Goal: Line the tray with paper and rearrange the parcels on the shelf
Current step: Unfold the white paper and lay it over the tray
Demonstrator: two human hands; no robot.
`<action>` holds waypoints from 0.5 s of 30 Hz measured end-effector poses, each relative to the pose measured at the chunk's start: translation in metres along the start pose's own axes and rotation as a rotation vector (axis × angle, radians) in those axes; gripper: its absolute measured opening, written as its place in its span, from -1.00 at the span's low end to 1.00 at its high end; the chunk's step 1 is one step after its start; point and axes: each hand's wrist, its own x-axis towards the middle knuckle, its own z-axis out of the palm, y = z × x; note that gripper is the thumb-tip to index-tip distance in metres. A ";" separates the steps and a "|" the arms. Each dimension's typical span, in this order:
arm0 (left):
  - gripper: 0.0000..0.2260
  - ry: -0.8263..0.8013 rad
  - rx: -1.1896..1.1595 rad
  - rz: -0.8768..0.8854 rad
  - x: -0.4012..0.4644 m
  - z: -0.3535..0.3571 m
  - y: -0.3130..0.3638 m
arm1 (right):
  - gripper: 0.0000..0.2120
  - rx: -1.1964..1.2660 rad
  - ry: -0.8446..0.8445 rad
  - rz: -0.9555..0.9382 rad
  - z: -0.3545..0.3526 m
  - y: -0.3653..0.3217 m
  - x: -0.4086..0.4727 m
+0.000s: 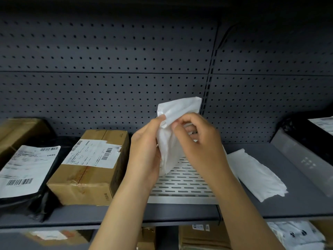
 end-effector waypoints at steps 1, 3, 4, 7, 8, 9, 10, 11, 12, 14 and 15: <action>-0.70 0.003 0.029 0.035 -0.002 0.003 -0.001 | -0.87 0.048 -0.028 0.031 0.000 -0.003 0.000; -0.73 0.011 0.091 0.114 -0.004 0.008 -0.005 | -0.76 0.104 -0.048 0.066 0.002 -0.008 -0.001; -0.76 0.019 0.121 0.148 -0.005 0.011 -0.006 | -0.72 0.107 -0.042 0.071 0.003 -0.010 -0.001; -0.77 0.045 0.167 0.198 -0.007 0.015 -0.008 | -0.72 0.122 -0.027 0.081 0.005 -0.013 0.000; -0.76 0.050 0.168 0.199 -0.008 0.015 -0.007 | -0.76 0.156 -0.027 0.086 0.004 -0.014 0.000; -0.76 0.054 0.160 0.192 -0.007 0.014 -0.007 | -0.80 0.194 -0.025 0.094 0.003 -0.013 0.001; -0.75 0.059 0.151 0.186 -0.007 0.013 -0.007 | -0.84 0.218 -0.019 0.105 0.000 -0.013 0.002; -0.75 0.066 0.145 0.182 -0.006 0.012 -0.006 | -0.88 0.225 -0.010 0.116 -0.002 -0.011 0.003; -0.74 0.078 0.140 0.184 -0.006 0.010 -0.005 | -0.89 0.226 0.001 0.129 -0.006 -0.011 0.004; -0.76 0.121 0.128 0.179 -0.004 0.005 -0.003 | -0.88 0.231 0.028 0.157 -0.013 -0.008 0.005; -0.77 0.141 0.128 0.174 -0.003 0.001 0.000 | -0.88 0.233 0.046 0.168 -0.018 -0.007 0.005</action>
